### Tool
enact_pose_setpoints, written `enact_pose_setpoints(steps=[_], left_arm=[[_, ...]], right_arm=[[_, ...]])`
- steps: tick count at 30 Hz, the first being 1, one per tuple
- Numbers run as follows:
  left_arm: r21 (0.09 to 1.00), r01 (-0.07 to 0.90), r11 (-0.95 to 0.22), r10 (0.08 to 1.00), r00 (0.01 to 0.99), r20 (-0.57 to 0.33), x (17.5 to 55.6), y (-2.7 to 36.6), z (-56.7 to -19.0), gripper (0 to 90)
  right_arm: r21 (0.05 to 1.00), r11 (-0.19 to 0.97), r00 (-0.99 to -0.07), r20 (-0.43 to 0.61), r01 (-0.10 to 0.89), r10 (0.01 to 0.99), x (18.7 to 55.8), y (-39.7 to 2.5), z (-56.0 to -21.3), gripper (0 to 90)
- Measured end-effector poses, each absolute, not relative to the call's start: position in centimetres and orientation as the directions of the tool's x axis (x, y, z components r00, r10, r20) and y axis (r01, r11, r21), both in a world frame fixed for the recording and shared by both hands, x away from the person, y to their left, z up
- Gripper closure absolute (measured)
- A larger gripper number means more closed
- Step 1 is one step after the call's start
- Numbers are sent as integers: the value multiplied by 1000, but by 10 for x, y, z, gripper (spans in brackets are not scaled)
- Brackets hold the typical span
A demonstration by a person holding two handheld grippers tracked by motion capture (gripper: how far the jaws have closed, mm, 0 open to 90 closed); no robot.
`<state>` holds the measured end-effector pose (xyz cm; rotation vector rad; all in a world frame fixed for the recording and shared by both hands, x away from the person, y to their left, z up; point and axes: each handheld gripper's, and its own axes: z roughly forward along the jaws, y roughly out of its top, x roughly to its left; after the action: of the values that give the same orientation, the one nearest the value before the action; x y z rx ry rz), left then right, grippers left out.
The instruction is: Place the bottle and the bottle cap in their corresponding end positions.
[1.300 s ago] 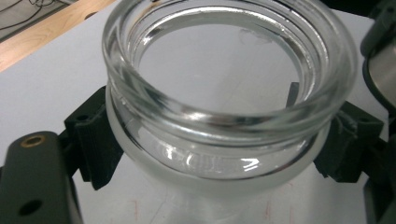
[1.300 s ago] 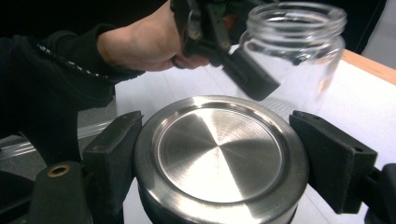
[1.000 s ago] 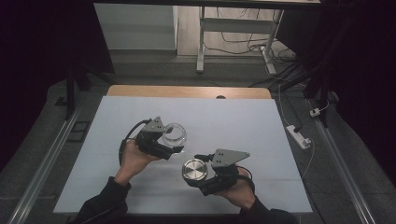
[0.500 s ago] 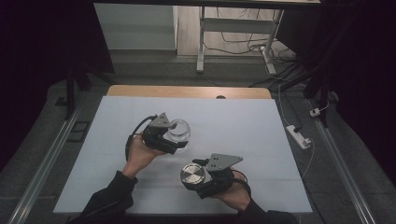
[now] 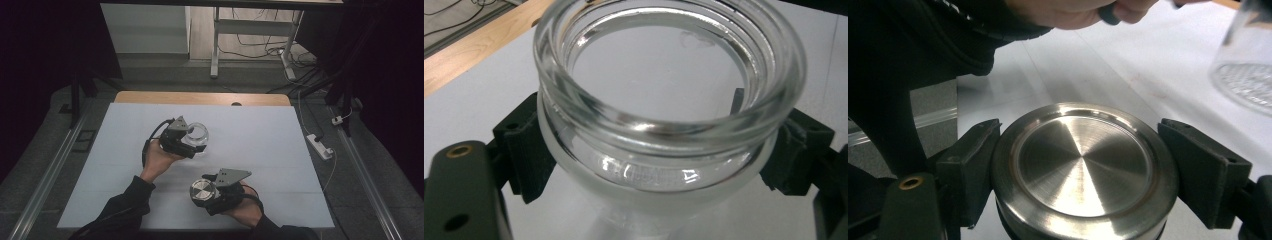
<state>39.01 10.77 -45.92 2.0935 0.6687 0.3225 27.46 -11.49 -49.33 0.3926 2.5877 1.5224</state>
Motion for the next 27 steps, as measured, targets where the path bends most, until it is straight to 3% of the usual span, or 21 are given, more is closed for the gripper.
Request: enact_pose_setpoints(steps=[27], left_arm=[[815, 362, -452, 604, 797, -19, 427, 94, -477, 155]], right_arm=[[848, 488, -944, 39, 206, 329, 298, -101, -524, 196]])
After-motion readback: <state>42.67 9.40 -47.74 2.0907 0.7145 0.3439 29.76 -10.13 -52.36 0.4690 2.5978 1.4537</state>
